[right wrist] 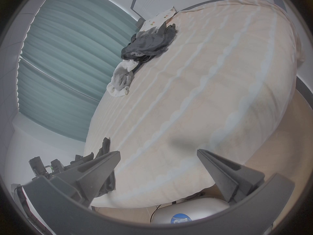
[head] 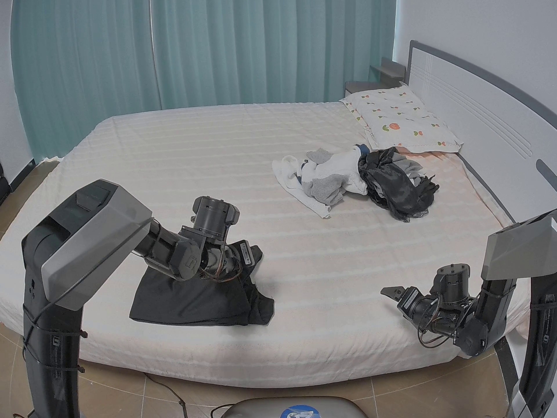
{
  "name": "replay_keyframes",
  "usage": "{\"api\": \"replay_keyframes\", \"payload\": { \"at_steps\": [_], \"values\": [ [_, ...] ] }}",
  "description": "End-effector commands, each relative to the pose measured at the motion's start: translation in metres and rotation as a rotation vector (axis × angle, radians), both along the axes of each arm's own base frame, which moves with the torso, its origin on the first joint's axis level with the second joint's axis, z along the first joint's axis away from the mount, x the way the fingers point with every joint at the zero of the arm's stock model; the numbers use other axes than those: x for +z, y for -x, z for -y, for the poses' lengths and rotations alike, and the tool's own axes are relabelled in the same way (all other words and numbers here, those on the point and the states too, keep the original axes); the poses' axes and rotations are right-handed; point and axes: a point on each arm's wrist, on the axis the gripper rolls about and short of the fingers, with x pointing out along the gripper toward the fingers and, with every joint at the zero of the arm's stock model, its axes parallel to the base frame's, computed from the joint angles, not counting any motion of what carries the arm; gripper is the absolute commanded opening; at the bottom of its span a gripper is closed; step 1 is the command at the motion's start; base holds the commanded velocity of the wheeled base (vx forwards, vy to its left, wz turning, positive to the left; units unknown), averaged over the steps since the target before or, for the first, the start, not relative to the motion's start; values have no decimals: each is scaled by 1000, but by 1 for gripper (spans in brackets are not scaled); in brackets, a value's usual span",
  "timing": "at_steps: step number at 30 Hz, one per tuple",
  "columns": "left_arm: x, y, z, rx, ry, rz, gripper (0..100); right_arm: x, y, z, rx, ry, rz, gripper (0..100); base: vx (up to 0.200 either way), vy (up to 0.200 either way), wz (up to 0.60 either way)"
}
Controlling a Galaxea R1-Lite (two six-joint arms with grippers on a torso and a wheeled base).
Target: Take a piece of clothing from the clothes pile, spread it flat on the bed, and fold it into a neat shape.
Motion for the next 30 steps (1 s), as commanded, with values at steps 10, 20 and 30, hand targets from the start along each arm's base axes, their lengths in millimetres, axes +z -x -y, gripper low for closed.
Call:
{"api": "replay_keyframes", "payload": {
  "at_steps": [10,20,30],
  "values": [
    [-1,-6,3,94,90,-9,100,-6,2,0,3,-3,17,100,0,0,0],
    [41,-5,-56,294,190,2,100,-6,2,0,3,-2,15,100,0,0,0],
    [28,5,-135,404,312,-119,100,-7,3,1,3,-1,10,100,0,120,0]
  ]
}}
